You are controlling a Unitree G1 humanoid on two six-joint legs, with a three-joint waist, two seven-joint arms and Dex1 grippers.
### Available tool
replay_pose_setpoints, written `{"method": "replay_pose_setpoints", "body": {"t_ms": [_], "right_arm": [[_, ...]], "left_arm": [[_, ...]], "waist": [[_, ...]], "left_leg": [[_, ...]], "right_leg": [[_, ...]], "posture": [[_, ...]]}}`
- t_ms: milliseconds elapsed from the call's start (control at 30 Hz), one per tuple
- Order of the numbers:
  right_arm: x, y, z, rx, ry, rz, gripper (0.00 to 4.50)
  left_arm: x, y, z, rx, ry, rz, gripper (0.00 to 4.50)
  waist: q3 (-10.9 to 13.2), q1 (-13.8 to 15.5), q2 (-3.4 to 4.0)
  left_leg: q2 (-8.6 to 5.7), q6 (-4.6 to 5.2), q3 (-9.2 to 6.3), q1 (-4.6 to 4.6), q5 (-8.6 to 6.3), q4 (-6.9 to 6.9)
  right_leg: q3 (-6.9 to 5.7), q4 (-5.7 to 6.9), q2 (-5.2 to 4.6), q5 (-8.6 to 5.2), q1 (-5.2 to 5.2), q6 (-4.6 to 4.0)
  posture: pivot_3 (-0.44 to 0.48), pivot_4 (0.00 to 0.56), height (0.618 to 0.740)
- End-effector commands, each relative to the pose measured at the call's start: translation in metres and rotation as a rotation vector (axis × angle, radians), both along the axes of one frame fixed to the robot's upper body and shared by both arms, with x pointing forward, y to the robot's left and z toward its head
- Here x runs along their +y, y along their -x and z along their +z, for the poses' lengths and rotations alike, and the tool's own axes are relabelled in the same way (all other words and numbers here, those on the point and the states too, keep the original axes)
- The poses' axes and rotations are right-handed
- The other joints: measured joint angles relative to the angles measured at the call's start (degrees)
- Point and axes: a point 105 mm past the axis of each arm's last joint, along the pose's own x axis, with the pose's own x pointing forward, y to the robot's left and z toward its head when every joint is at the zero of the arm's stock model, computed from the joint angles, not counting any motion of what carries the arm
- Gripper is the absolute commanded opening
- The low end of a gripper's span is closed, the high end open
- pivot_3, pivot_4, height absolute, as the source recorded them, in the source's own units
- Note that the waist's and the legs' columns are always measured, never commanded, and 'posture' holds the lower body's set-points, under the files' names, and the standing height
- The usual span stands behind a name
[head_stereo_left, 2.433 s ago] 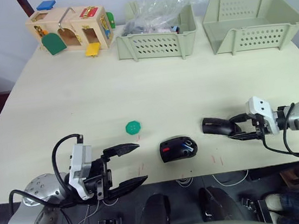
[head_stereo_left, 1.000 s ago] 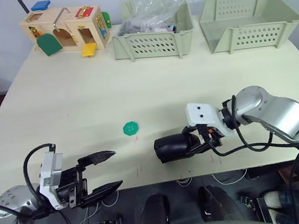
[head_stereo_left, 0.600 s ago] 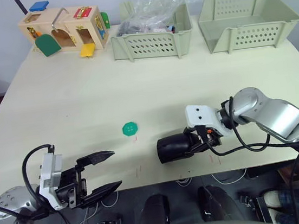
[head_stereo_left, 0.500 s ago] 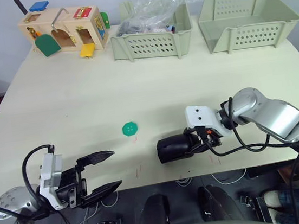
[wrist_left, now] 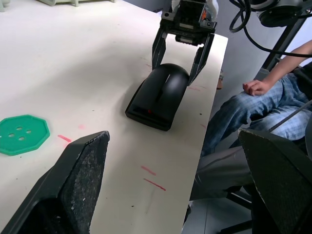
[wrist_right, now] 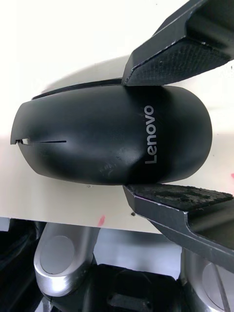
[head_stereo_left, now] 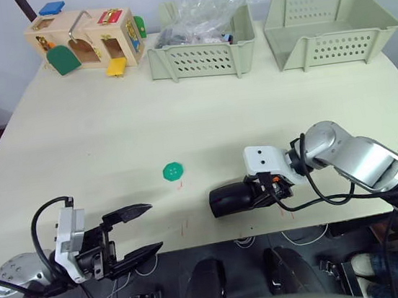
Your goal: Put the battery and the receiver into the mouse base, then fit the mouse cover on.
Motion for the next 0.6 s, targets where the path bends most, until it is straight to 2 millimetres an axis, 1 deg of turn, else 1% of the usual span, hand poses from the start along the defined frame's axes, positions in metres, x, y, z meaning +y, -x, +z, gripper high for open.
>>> {"method": "replay_pose_setpoints", "body": {"t_ms": [33,600], "right_arm": [[0.0039,0.001,0.0019,-0.023,0.003,0.028,2.44],[0.0083,-0.0049,-0.0024,-0.021,0.033,0.055,2.44]], "left_arm": [[-0.0007,0.0009,0.0062,-0.038,-0.01,0.002,4.5],[-0.0048,0.0041,0.0053,-0.029,-0.01,0.006,4.5]], "waist": [[0.0,0.0,0.0],[0.0,-0.2,-0.01]], "left_leg": [[0.0,0.0,0.0,0.0,0.0,0.0],[0.03,0.0,0.01,0.05,0.0,-0.03]], "right_leg": [[0.0,0.0,0.0,0.0,0.0,0.0],[-0.01,0.03,0.02,-0.03,0.0,-0.04]], "posture": [[0.0,0.15,0.74],[0.0,0.15,0.74]]}}
